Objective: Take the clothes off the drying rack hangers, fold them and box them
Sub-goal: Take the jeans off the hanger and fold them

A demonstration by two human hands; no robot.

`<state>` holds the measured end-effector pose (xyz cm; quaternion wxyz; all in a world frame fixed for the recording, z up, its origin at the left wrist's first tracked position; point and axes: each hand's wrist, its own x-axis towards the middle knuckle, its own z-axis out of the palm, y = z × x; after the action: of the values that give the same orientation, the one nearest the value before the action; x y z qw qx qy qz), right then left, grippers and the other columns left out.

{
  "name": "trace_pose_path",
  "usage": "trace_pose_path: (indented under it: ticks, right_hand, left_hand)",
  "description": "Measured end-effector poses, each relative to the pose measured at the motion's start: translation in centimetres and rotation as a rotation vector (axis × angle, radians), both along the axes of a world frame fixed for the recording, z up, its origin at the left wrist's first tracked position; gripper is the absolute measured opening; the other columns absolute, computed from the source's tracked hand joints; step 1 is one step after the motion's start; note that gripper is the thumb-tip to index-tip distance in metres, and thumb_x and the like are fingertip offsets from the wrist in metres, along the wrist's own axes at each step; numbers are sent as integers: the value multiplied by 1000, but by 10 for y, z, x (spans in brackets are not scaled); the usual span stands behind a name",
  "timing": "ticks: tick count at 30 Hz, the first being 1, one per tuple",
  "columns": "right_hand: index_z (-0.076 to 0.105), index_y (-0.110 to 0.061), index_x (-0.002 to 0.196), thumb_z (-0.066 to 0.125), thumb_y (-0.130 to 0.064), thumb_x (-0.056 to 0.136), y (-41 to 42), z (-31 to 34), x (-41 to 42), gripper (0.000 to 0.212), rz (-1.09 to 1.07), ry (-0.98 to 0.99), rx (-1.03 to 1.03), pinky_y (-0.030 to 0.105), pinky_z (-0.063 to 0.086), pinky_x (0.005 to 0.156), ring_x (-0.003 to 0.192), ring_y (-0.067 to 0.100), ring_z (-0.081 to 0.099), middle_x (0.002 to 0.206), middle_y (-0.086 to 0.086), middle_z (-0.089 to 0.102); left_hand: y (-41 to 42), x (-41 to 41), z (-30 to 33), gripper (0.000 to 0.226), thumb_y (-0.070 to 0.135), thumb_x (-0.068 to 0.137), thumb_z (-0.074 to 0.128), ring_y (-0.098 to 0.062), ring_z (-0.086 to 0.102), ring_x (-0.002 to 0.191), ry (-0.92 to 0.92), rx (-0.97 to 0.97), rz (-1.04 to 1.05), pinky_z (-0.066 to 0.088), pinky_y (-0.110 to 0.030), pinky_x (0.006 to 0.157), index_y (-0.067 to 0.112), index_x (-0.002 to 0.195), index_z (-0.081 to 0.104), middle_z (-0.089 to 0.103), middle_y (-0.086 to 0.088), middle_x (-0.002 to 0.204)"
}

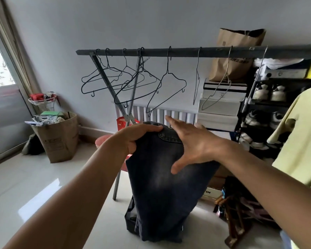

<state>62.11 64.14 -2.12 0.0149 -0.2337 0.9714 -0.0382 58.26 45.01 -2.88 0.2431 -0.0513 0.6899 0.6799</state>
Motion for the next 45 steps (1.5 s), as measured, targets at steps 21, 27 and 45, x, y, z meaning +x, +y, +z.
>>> trace_pose_path:
  ticks: [21,27,45]
  right_hand:
    - [63,-3,92,60,-42,93,29,8,-49,39,-428,-453,-601,19,47,50,59,15,67,82,8,69]
    - [70,2,103,69,-52,72,34,25,-41,62,-237,-467,-663,46,56,88,91,35,71,96,17,74]
    - [61,-14,120,33,-75,84,39,-37,-21,76,-552,-196,-946,41,43,94,107,22,57,121,7,62]
  left_hand:
    - [2,26,-68,35,39,94,60,-16,63,98,266,-103,161,55,-40,88,14,117,57,66,-4,107]
    - [4,13,-59,49,39,72,80,-15,69,102,414,44,120,56,-28,86,19,114,64,72,-1,110]
    - [-14,24,-20,37,38,78,58,-19,73,73,227,575,124,59,-26,63,8,78,80,75,-9,86]
